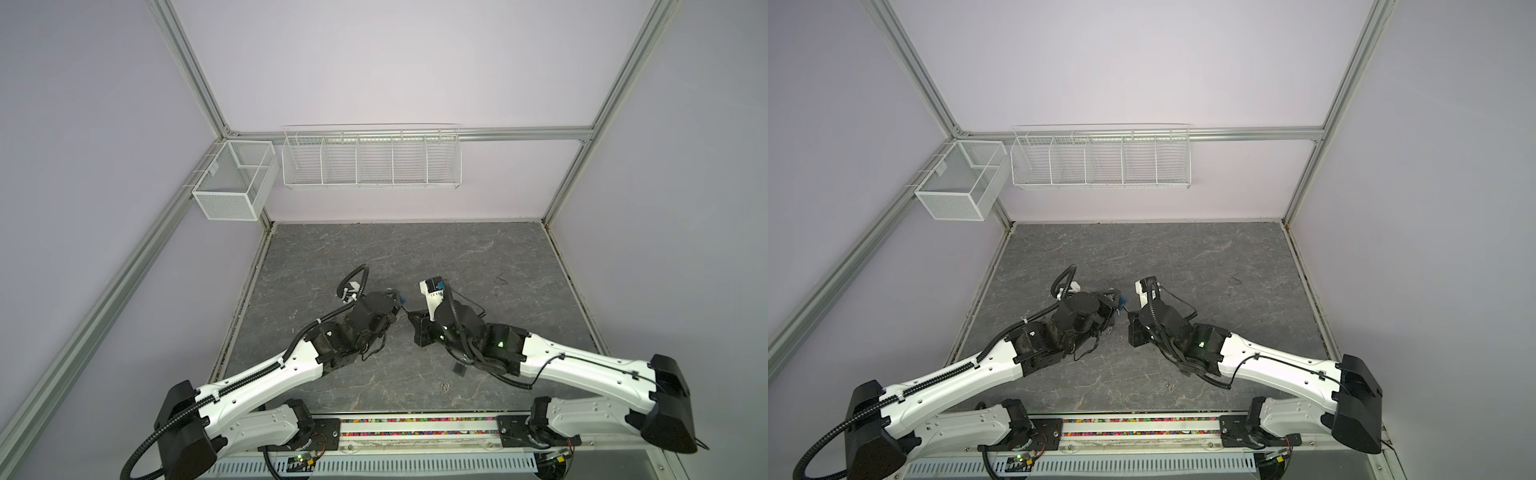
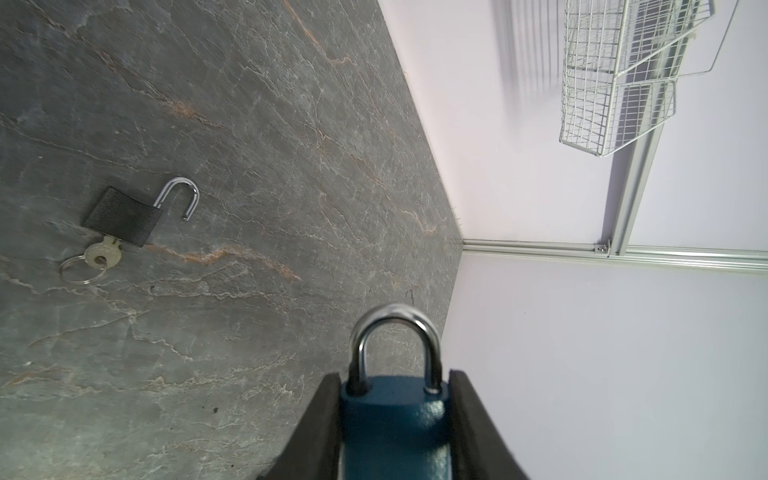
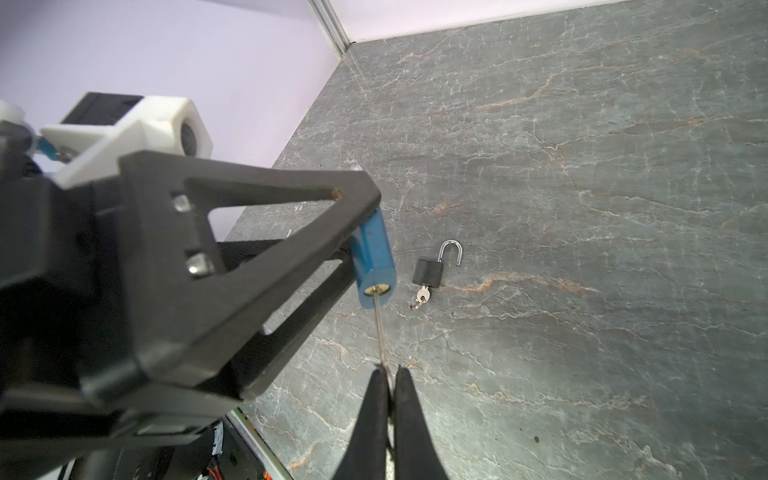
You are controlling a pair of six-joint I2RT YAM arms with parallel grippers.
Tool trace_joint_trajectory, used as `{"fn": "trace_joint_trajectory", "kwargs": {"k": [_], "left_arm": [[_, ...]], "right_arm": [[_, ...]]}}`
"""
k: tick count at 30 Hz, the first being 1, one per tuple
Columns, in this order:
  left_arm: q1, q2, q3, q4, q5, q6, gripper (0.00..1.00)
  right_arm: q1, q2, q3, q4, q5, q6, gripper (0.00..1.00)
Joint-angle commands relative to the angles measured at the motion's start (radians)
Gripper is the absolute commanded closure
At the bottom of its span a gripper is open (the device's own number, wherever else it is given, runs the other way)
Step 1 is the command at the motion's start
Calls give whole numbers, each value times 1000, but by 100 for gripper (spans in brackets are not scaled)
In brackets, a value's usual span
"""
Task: Unlock with the key
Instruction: 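Push the key tip into the teal padlock's keyhole with the right gripper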
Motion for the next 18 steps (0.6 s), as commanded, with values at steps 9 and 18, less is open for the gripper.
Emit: {"fn": "trace_joint_trajectory", "kwargs": {"k": [9,18], "left_arm": [[4,-13,20,29,12,-4,100],[4,2,33,17,25,27,100]], "right_arm": [[-13,20,22,9,-2,-12,94],[-63,15,48,77,-190,23,94]]}}
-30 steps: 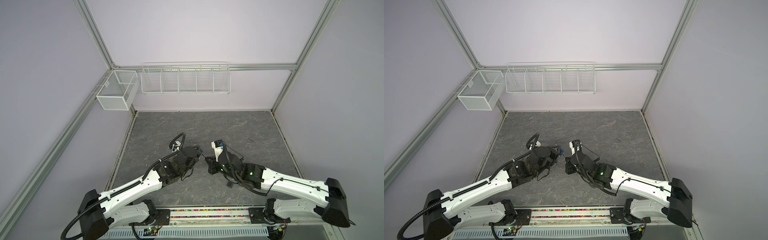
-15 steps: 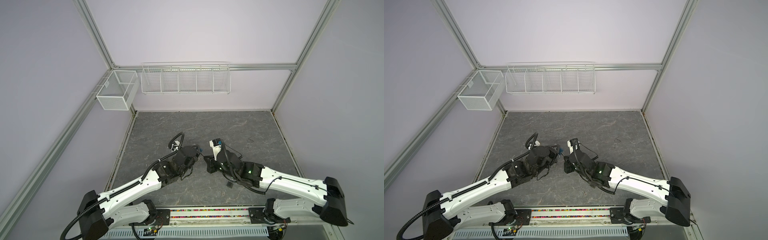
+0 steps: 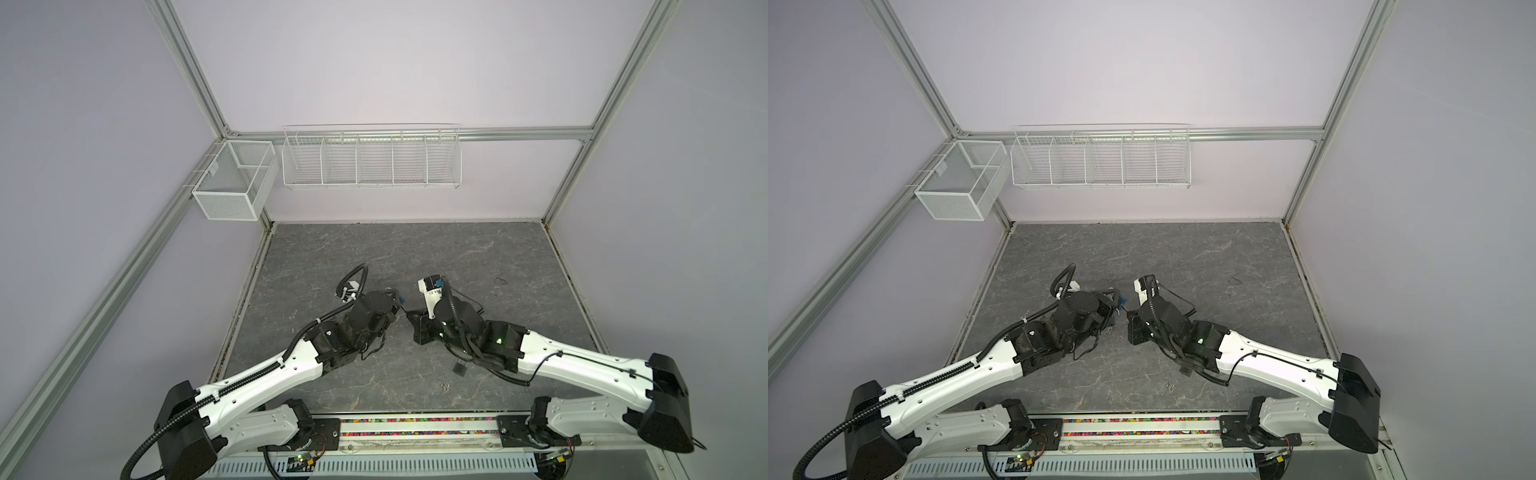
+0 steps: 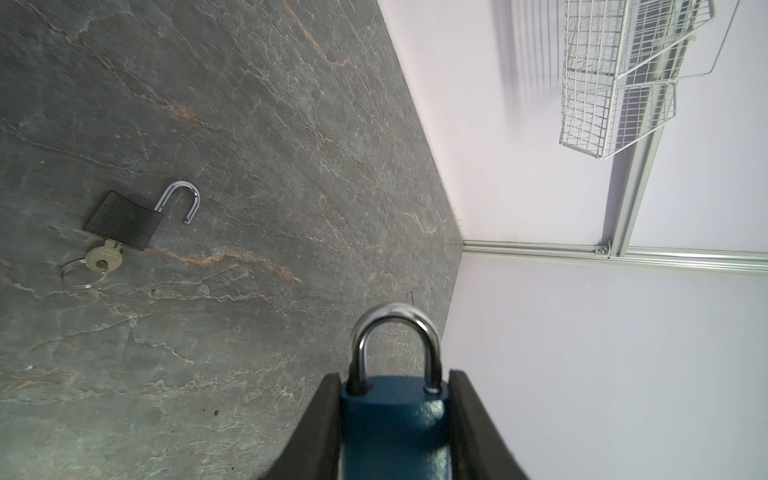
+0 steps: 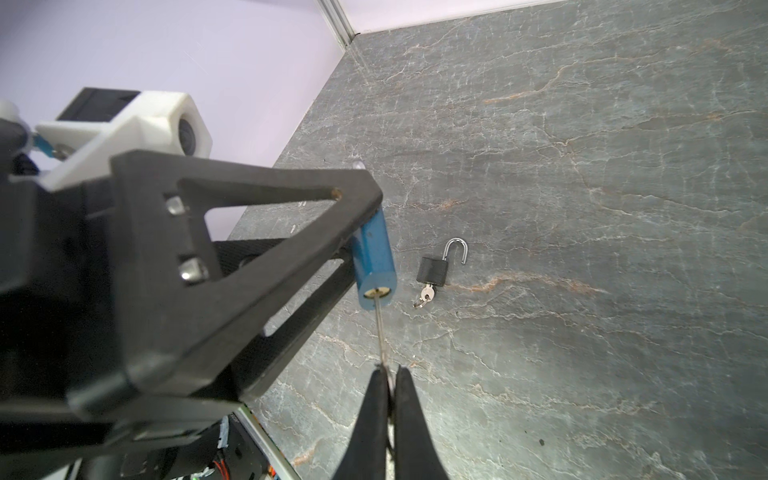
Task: Unlock with the key
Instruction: 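Push the key tip into the teal padlock's keyhole with the right gripper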
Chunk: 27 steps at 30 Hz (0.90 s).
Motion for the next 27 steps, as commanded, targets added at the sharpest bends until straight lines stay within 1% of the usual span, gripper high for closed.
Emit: {"fn": "trace_joint_trajectory", "kwargs": {"k": [1,4,8,14,17,18,20,22,23,26,27], "left_arm": [[-2,5,38,0,14,25,100],[-2,11,42,-10,22,31,100],[-2,19,43,-3,42,36,100],[-2,13,50,-5,45,28,100],[-2,12,57,-20,47,32,100],[-2,14,61,-34,47,35,100],[-3,26,63,-52,52,32,100],[-2,37,52,-29,75,15,100],[-2,40,47,-15,84,9,100],[-4,49,59,-7,94,2,100],[-3,50,65,-14,92,4,100]], "right_arm": [[-38,-2,31,101,-150,37,94],[-44,-10,43,102,-171,47,94],[-43,-2,67,52,-114,36,94],[-4,28,111,-52,80,1,93],[-1,28,109,-39,121,-3,94],[-1,25,108,-21,113,-9,93],[-3,11,89,61,53,-34,94],[3,9,90,86,40,-29,94],[11,11,96,85,54,-40,93],[48,27,107,75,152,-91,93],[52,29,99,91,162,-101,93]]}}
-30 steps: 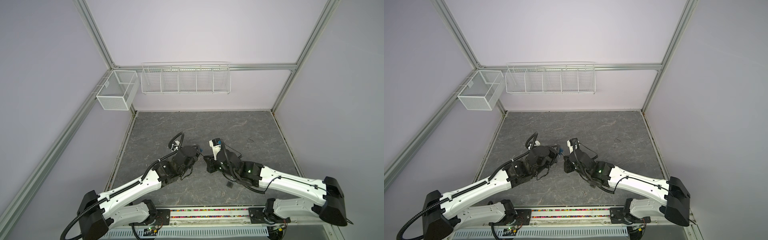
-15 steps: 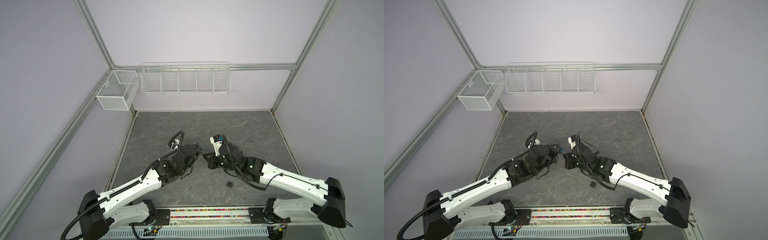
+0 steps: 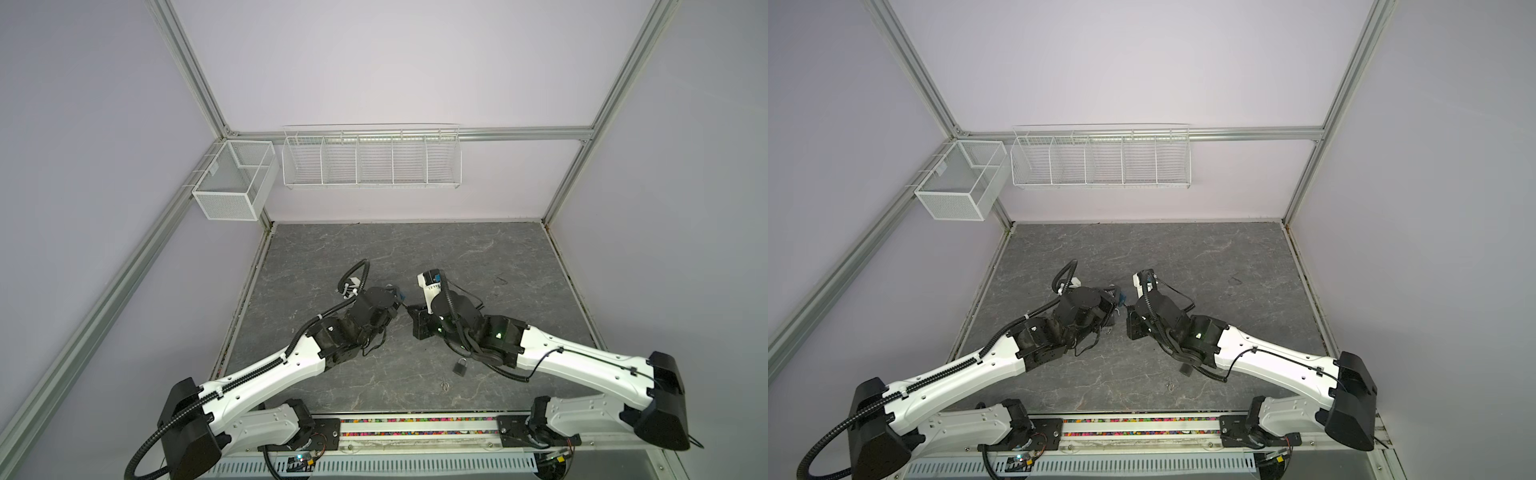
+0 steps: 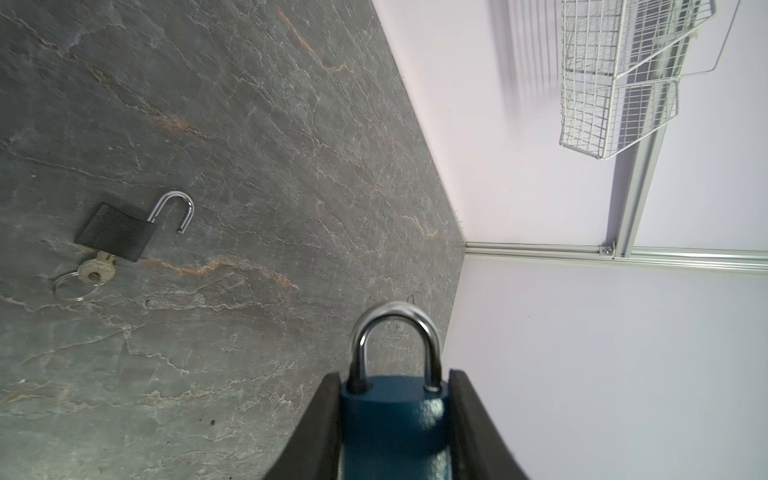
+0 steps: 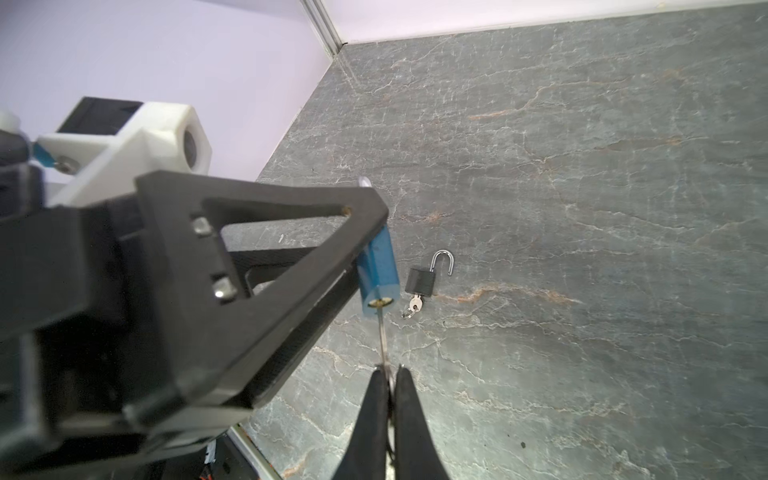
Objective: Unlock with the key
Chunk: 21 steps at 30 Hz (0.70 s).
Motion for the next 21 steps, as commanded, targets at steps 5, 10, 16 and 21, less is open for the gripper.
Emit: {"fn": "trace_joint_trajectory", "kwargs": {"k": [5,10,16,21], "left_arm": [[-16,7,32,-10,71,-32,100],[-15,-21,9,-1,53,-73,100],[-15,-59,-32,10,6,-147,100],[-15,-78,-49,31,-9,-199,100]], "right_arm": [[29,17,-25,258,18,-93,93],[31,-3,-47,244,-5,-22,94],[49,-35,-130,272,62,-14,94],[80,-61,-212,376,133,-53,94]]}}
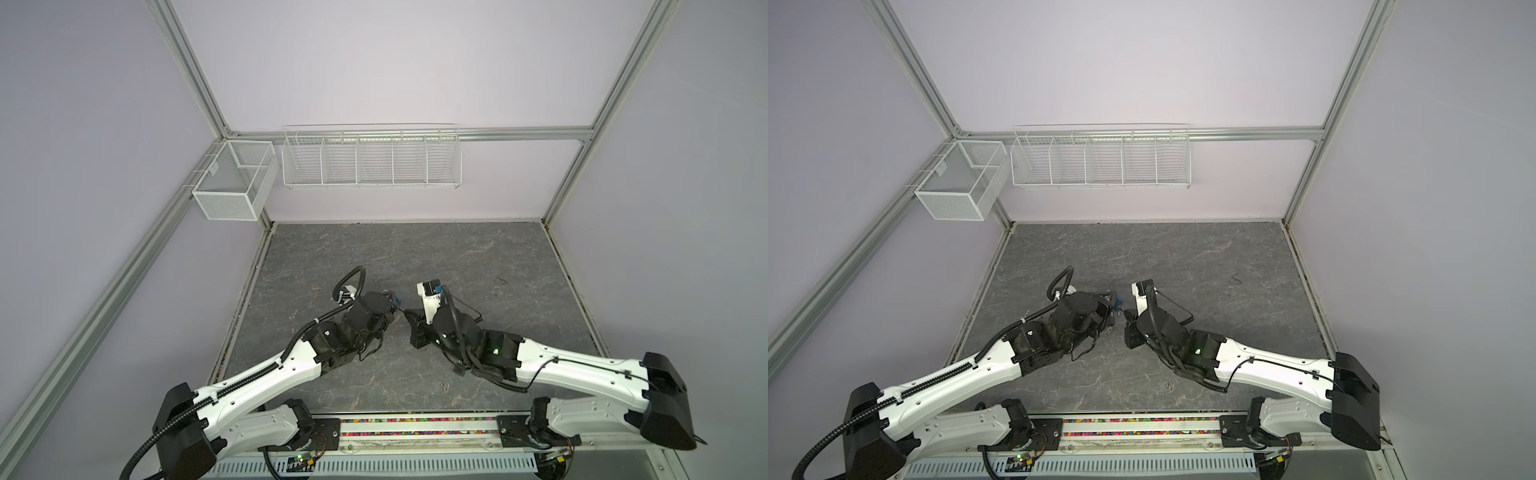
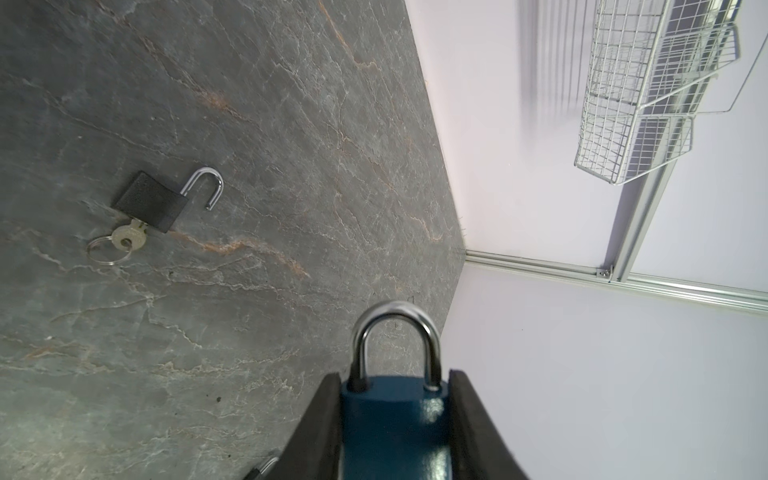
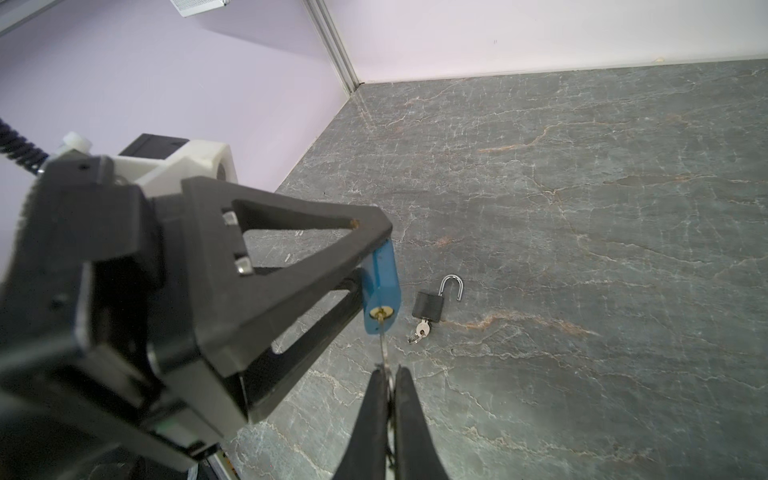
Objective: Unlock with the key
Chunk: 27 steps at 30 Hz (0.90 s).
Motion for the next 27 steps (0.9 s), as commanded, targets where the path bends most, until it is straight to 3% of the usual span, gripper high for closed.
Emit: {"fn": "trace_joint_trajectory", "kwargs": {"k": [1,10,27], "left_arm": [[-10,-30,-9,60,0,-80,100],[-10,-27,2,65,-37,-122,100],[-10,-12,5,57,-30,-190,100]], "right_arm": [[19,-24,-42,137,41,-36,93],[54,3,-22,179,136,-73,93],[58,21,-30,334,182,-197,93]]}}
